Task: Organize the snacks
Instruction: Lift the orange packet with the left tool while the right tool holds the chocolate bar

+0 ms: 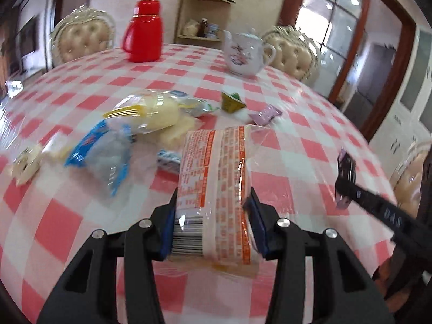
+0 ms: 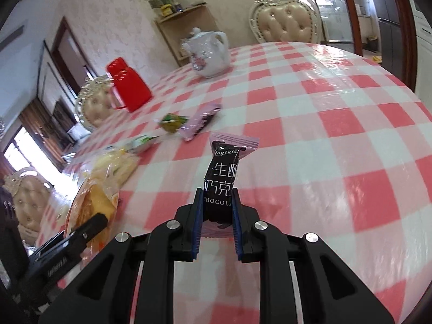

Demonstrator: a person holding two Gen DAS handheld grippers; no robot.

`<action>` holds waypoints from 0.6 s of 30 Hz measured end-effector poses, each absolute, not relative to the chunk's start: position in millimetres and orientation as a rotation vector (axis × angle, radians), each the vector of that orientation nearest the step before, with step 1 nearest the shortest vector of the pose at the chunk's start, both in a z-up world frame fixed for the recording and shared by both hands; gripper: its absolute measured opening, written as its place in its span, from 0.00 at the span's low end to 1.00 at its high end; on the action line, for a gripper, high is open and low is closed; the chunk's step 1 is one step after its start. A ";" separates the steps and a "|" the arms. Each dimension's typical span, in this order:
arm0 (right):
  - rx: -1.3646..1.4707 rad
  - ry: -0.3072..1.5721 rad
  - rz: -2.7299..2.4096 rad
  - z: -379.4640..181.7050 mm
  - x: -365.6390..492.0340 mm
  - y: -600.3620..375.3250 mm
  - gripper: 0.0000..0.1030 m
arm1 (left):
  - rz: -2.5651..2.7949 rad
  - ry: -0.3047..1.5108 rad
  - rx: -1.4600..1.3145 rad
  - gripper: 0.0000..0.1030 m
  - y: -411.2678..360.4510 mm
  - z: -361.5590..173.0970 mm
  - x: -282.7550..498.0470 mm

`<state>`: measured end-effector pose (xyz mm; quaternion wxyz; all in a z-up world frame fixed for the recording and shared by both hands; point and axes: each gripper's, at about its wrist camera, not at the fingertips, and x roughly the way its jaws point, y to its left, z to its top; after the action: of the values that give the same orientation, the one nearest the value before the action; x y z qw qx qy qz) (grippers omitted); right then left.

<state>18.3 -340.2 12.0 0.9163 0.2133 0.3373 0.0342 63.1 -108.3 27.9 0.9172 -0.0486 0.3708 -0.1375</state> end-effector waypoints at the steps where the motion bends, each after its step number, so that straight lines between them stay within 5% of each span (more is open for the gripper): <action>1: 0.449 0.692 0.090 12.7 12.9 -336.3 0.19 | -0.276 0.756 -0.114 0.45 -103.2 29.4 58.9; 18: 0.362 0.709 0.201 21.7 -65.8 -263.1 0.19 | -0.196 0.695 -0.182 0.45 -64.4 39.4 -12.4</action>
<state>-65.8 -263.1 21.7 0.9169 0.1762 0.3445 0.0976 -12.4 -64.4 39.4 0.9315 -0.0888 0.3395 -0.0958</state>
